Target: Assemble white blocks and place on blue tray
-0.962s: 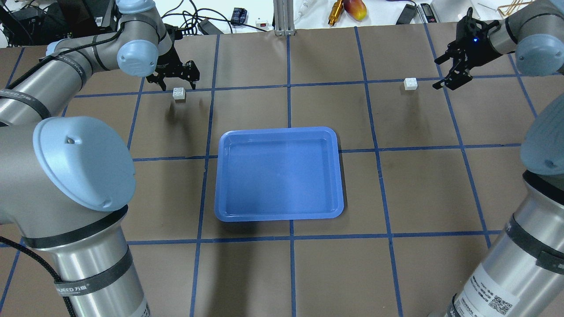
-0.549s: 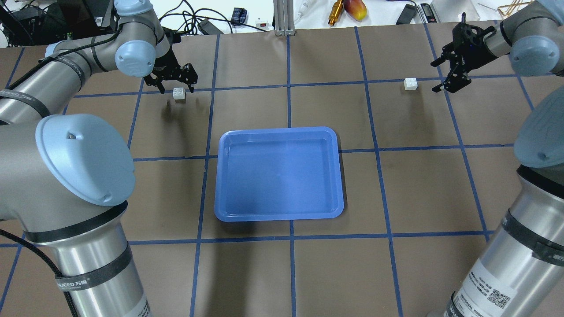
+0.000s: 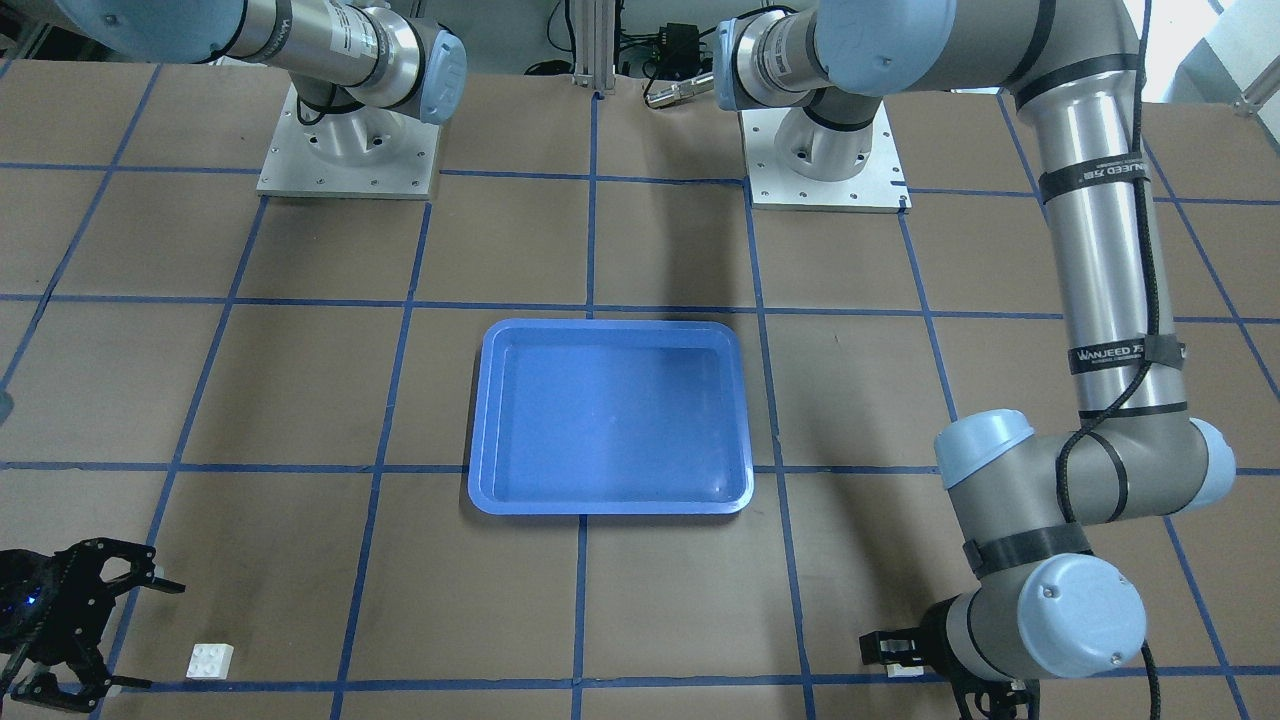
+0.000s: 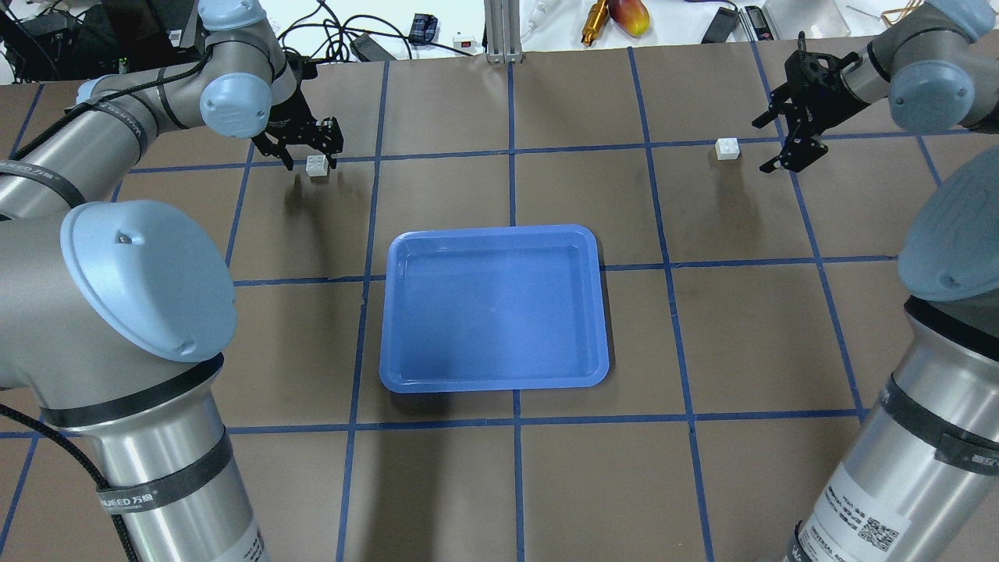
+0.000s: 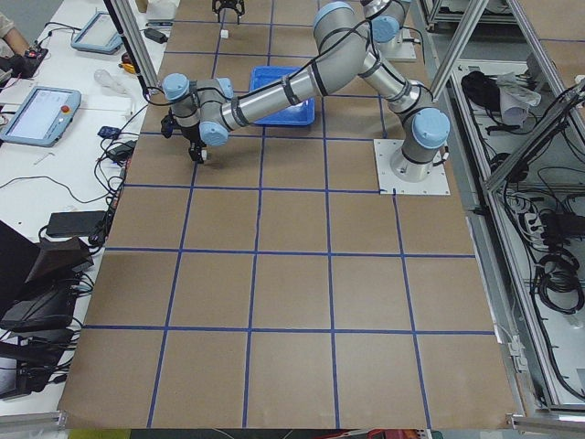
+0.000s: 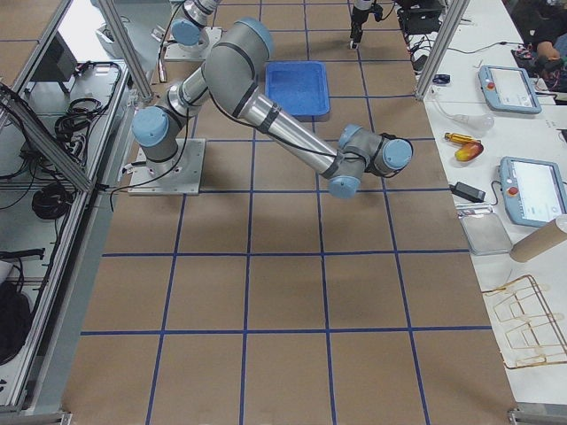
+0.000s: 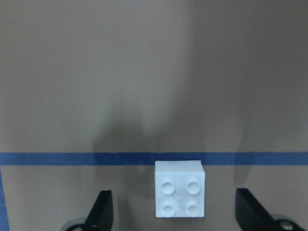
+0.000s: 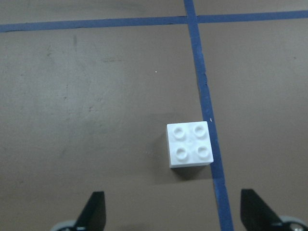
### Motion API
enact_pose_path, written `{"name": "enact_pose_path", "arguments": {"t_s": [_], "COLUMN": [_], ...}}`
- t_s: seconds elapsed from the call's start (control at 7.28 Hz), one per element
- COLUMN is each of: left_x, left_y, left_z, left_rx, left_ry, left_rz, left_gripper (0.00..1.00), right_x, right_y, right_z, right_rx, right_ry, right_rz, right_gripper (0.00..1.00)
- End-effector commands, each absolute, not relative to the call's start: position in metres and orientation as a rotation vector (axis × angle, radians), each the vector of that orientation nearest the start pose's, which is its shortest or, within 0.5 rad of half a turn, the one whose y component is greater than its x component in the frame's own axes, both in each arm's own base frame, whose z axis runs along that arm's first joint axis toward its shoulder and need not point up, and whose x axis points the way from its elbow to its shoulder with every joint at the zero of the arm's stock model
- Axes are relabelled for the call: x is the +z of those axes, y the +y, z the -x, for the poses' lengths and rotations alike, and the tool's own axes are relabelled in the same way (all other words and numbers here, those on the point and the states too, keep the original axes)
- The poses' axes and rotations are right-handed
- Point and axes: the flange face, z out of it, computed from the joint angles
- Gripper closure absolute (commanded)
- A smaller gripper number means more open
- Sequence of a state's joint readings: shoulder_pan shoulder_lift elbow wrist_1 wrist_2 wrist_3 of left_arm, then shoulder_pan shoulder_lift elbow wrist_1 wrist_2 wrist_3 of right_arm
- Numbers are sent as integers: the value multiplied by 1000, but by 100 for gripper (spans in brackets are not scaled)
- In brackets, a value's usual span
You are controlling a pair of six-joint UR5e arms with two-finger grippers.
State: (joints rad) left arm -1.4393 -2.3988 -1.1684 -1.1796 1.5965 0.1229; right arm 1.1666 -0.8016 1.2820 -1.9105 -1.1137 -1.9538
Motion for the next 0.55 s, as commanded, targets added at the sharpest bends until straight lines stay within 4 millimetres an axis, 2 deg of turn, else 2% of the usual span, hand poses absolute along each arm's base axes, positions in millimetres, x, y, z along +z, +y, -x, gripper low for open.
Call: {"name": "enact_pose_path", "arguments": {"t_s": [0.0,0.14,0.27,0.41], "left_x": [184,184,183,180], "left_y": [-776,-776,-776,-774], "left_z": [30,30,30,29], "left_rx": [62,62,67,78], "left_ry": [3121,3121,3122,3122], "left_rz": [11,11,6,9], "left_gripper": [37,53,81,90], "right_x": [187,191,196,194], "right_y": [-740,-745,-747,-747], "right_z": [121,120,122,122], "right_rx": [-511,-561,-554,-553], "right_ry": [2031,2029,2050,2049], "right_rz": [1910,1914,1900,1898], "right_gripper": [0,1,0,0]}}
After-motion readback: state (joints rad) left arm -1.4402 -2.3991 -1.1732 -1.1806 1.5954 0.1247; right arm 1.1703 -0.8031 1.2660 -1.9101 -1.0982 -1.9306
